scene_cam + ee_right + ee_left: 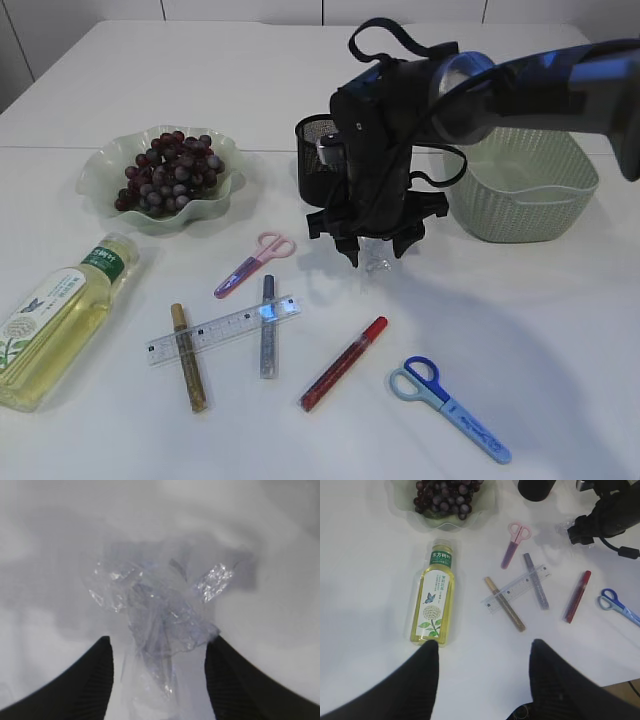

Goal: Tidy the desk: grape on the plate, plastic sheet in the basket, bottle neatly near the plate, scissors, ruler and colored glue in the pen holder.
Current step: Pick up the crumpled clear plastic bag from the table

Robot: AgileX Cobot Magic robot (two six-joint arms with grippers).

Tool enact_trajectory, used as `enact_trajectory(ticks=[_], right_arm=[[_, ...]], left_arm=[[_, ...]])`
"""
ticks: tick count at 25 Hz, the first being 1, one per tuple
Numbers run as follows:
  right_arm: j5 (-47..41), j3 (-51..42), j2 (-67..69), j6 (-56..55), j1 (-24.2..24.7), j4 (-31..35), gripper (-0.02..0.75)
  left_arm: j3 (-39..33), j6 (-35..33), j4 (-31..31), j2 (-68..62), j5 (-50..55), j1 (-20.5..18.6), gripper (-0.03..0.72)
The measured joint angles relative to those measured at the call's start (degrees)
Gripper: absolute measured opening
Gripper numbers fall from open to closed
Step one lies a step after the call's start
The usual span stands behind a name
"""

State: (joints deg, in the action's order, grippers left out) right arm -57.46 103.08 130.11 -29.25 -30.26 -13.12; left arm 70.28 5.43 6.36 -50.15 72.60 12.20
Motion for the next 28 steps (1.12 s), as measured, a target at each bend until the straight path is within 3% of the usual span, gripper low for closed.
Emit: enact_trajectory(ticks=[9, 14, 18, 24, 28], right_arm=[[1.41, 0.00, 1.22, 0.00, 0.00, 0.00, 0.458], [1.54, 0.00, 1.22, 0.00, 0.00, -0.62, 0.404], [1.58, 0.00, 1.22, 0.00, 0.00, -1.22, 0.300], [1.10, 0.00, 1.22, 0.49, 0.00, -2.54, 0.022], [-0.99, 0.00, 1.22, 1.23, 0.00, -2.73, 0.015]], left_arm=[[0.00, 0.00, 0.09, 0.00, 0.00, 0.00, 0.425], [0.00, 0.00, 0.83, 0.00, 0.00, 0.00, 0.425], [0.00, 0.00, 1.26, 0.00, 0.00, 0.00, 0.424], [0.00, 0.00, 1.36, 0.00, 0.00, 0.00, 0.424], [0.00, 0.00, 1.36, 0.00, 0.00, 0.00, 0.424]])
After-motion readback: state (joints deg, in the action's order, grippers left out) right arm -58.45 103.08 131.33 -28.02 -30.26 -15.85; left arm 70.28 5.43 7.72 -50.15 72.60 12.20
